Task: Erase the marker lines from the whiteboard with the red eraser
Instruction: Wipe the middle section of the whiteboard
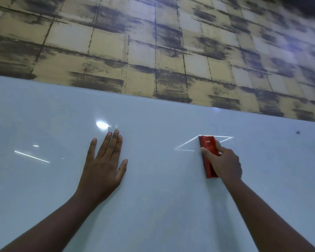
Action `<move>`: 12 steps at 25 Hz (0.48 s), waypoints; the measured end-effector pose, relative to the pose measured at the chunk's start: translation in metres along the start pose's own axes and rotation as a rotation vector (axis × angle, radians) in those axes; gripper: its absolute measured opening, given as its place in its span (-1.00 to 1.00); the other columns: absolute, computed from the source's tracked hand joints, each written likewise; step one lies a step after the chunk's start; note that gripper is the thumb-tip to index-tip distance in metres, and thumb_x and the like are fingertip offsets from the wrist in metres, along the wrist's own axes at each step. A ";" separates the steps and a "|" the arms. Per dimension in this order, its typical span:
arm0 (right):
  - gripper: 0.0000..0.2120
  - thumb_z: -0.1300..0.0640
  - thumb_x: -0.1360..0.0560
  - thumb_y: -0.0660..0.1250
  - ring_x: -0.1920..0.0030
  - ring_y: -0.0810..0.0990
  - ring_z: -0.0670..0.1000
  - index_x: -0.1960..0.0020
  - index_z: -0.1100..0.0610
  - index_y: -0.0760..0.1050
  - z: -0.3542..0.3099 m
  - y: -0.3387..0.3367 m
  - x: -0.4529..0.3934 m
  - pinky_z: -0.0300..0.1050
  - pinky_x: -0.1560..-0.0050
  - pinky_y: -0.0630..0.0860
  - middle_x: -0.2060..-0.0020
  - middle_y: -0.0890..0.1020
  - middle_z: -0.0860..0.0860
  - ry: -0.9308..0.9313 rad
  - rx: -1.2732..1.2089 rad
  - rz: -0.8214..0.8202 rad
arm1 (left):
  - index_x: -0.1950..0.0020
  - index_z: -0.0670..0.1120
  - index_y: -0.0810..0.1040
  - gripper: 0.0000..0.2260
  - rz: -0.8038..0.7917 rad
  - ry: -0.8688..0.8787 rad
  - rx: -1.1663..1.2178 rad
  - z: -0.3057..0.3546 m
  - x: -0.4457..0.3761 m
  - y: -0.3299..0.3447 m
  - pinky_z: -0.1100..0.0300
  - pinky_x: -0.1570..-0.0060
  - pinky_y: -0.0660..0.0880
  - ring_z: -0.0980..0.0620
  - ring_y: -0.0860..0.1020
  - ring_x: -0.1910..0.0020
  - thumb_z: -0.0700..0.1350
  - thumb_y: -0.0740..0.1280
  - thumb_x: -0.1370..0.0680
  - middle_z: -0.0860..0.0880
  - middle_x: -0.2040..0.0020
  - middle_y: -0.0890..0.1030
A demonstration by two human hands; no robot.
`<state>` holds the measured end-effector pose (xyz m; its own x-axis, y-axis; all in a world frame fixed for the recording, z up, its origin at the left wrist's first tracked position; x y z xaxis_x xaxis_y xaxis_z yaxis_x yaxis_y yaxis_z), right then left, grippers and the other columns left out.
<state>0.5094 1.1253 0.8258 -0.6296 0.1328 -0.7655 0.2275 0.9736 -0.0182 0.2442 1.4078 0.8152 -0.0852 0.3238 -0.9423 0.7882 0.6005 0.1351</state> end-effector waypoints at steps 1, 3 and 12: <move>-0.31 -0.34 -0.45 0.42 -0.25 0.58 0.18 -0.51 -0.11 0.42 0.018 -0.004 0.003 0.08 -0.19 0.53 -0.23 0.63 0.09 0.054 -0.022 -0.013 | -0.70 -0.24 0.18 -0.37 -0.005 0.003 0.009 0.000 0.003 -0.002 -0.30 -0.64 0.11 -0.15 0.19 -0.70 0.09 0.05 -0.71 -0.17 -0.73 0.16; -0.26 -0.35 -0.44 0.43 -0.28 0.58 0.17 -0.52 -0.06 0.41 0.038 0.000 0.015 0.08 -0.20 0.53 -0.29 0.61 0.09 0.090 -0.043 -0.053 | -0.70 -0.24 0.21 -0.38 -0.016 -0.019 0.022 0.001 0.009 -0.003 -0.29 -0.64 0.11 -0.15 0.22 -0.69 0.07 0.06 -0.70 -0.17 -0.72 0.18; -0.30 -0.42 -0.52 0.20 -0.12 0.53 0.10 -0.60 -0.25 0.17 -0.052 0.068 0.142 -0.01 -0.06 0.54 -0.05 0.46 0.04 -0.395 0.239 -0.295 | -0.70 -0.22 0.20 -0.34 -0.124 -0.165 0.049 0.024 0.042 -0.009 -0.33 -0.64 0.09 -0.15 0.14 -0.72 0.10 0.08 -0.66 -0.15 -0.73 0.16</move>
<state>0.3966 1.2198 0.7490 -0.3761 -0.2640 -0.8882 0.2748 0.8836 -0.3790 0.2485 1.3982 0.7671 -0.0852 0.1230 -0.9887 0.8072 0.5903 0.0038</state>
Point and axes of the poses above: each hand's wrist, its own x-axis away from the middle knuckle, its own y-axis out of the palm, z = x × y, the point moved 8 cm from there along -x, towards the middle knuckle
